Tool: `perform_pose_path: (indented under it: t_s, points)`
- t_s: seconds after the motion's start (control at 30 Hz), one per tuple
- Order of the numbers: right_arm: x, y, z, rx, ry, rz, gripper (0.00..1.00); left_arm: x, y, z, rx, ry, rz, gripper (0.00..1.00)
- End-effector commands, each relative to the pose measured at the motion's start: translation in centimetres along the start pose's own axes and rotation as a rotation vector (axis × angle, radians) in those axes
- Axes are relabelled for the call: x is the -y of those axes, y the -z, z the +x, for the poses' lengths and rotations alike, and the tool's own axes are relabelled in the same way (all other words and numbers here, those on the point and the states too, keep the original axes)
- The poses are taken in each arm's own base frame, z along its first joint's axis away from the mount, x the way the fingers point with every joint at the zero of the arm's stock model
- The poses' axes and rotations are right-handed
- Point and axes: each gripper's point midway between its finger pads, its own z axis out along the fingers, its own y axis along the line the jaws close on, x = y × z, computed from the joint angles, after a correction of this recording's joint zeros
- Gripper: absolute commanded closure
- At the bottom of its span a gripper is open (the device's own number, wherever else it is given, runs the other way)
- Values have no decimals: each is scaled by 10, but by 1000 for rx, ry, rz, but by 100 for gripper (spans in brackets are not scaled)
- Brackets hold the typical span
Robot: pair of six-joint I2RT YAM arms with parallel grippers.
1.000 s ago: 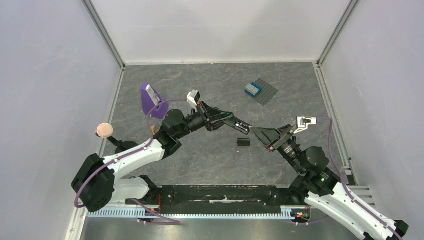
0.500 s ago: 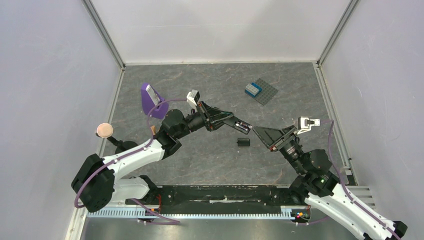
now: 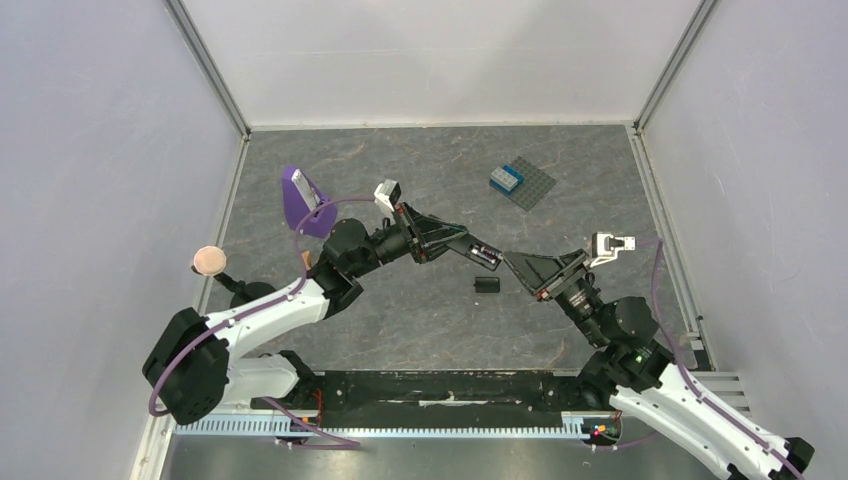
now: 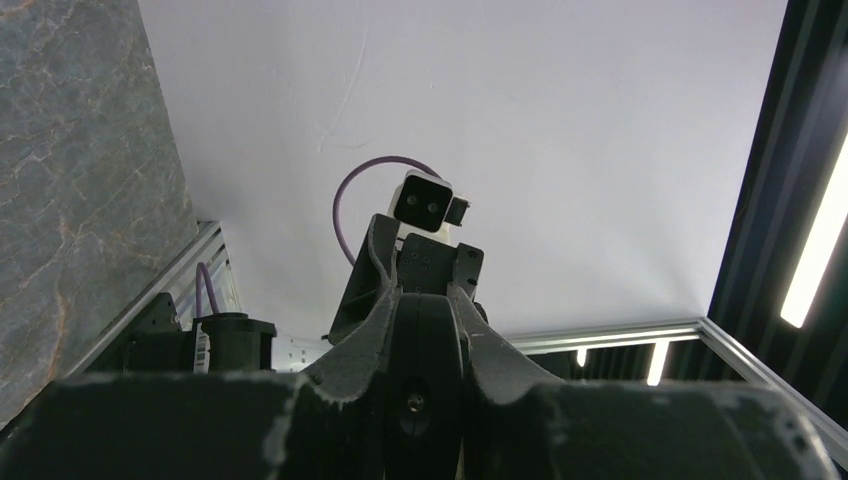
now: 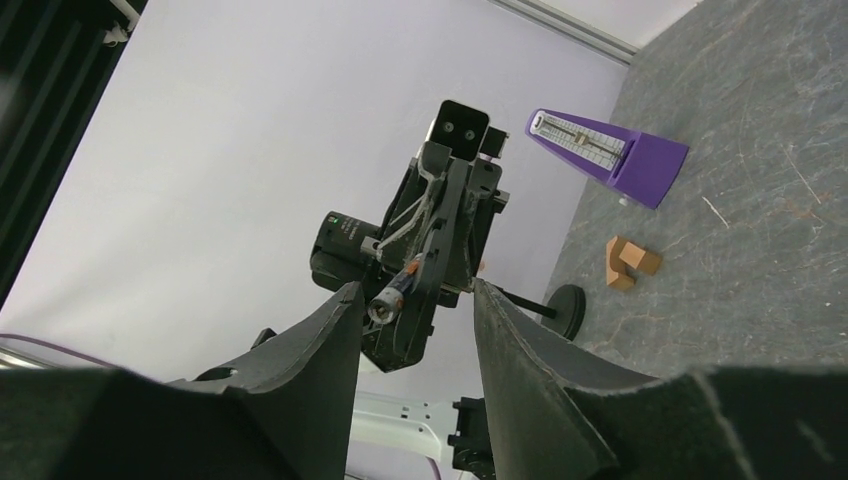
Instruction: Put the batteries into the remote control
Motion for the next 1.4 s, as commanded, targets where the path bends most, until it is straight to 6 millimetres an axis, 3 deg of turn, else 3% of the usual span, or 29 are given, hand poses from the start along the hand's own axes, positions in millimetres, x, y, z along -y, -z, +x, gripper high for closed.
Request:
perform_pose_path:
  t_s: [0.0,0.4,0.63,0.83,0.93,1.03,1.2,1.37]
  points:
    - [-3,-2,2,-3,-14,-26,54,40,4,9,-45,-34,103,98]
    - [3,-4,8,-27,-19,-13,54,41,5,11,-53,-42,101,98]
    - [-5,-5,3,-18,-31,0,43,13,6,-2,26,-45,-24,98]
    - [32,-5,13,-55,2,163,28,-45,14,-28,142,-95,-239,98]
    - [68,0,21,-84,34,308,25,-95,27,-58,217,-246,-447,98]
    - [89,5,33,-174,158,379,25,-128,39,-84,270,-349,-568,98]
    - [137,26,66,-495,457,510,29,-141,55,-97,266,-464,-688,98]
    - [176,51,91,-725,604,603,33,-145,71,-95,241,-529,-744,98]
